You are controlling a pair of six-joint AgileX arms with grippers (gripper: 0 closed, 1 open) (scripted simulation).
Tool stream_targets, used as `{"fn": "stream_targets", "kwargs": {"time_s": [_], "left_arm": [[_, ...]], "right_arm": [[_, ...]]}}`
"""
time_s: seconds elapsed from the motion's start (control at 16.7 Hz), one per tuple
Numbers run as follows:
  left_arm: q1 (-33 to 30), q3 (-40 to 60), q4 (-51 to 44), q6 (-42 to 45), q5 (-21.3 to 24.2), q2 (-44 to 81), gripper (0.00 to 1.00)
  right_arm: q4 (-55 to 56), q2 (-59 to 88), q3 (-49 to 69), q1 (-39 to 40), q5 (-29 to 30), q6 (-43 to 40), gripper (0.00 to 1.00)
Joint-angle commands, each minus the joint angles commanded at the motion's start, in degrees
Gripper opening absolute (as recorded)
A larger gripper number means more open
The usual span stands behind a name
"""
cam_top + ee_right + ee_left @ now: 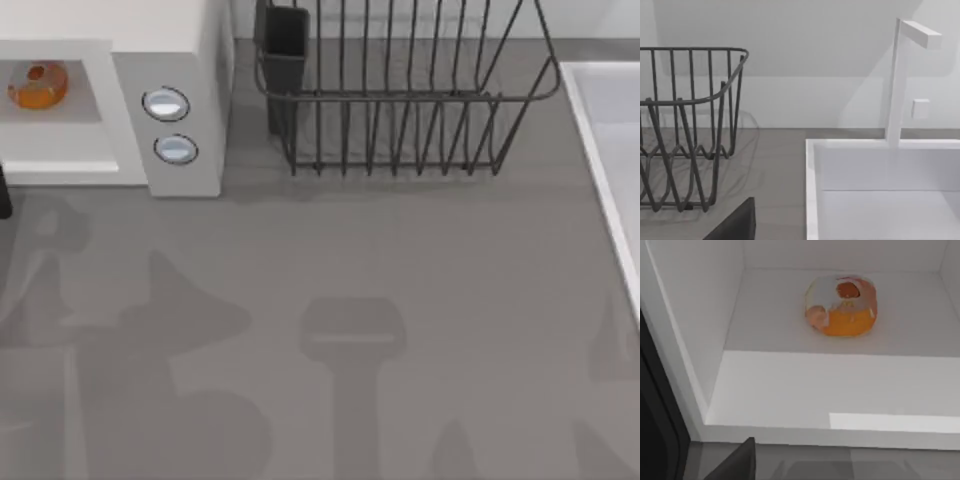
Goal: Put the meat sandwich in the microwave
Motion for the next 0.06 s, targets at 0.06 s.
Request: {"fn": "stream_targets", "kwargs": {"time_s": [0.06], "left_arm": [[0.0, 0.1, -0.1, 0.0, 0.0, -0.1, 1.00]], "right_arm": [[0.0, 0.0, 0.0, 0.0, 0.0, 0.0, 1.00]]}}
